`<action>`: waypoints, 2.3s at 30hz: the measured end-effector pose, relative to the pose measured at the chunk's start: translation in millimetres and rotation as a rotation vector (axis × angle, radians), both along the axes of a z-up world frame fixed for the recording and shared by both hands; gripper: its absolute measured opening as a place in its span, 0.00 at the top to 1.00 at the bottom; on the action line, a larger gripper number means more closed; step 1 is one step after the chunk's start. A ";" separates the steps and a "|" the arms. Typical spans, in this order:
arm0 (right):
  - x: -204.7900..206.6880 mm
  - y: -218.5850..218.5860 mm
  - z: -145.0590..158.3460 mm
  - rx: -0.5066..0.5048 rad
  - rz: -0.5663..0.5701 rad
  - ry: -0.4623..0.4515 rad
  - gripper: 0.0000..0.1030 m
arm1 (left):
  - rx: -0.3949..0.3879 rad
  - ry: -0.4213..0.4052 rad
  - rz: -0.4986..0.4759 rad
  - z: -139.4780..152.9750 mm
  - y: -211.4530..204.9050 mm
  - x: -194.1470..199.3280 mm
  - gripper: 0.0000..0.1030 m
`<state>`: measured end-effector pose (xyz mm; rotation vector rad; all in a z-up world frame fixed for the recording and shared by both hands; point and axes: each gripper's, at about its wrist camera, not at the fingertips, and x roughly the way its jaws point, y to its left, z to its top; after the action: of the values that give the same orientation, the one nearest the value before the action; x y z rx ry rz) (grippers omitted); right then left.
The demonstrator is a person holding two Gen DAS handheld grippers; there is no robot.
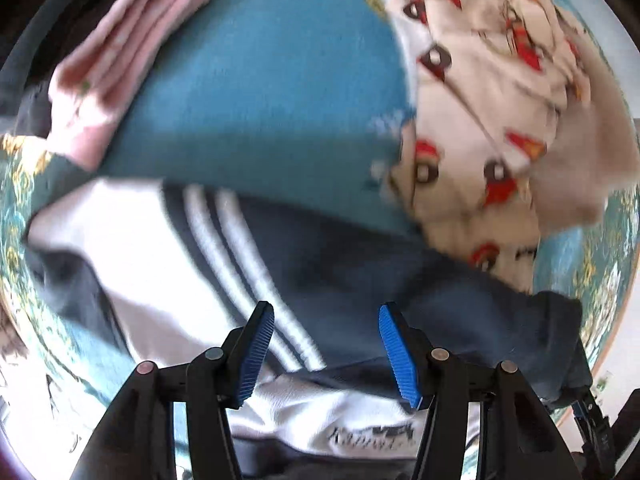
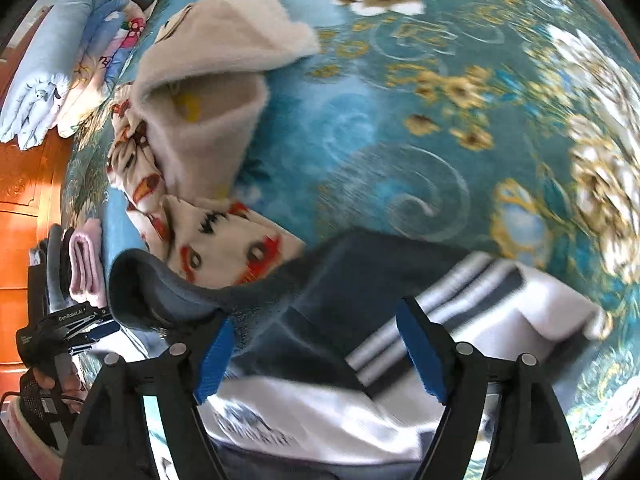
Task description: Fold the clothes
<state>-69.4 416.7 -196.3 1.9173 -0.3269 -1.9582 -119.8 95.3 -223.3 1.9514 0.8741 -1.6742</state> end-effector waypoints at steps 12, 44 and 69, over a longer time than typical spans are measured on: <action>-57.1 -80.0 51.5 -0.153 0.058 0.082 0.23 | -0.095 0.115 -0.162 79.6 25.1 -3.0 0.37; 119.5 0.8 -23.1 0.013 -0.038 -0.184 0.23 | -0.134 0.072 -0.979 -46.9 12.8 11.6 0.89; 88.4 113.5 -79.7 0.283 -0.222 -0.108 0.23 | -0.169 0.099 -0.391 48.1 -84.8 59.2 0.75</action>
<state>19.0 530.2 -276.1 2.2558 -0.3185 -2.1419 -60.6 10.5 -175.2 2.0291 0.3795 -2.0020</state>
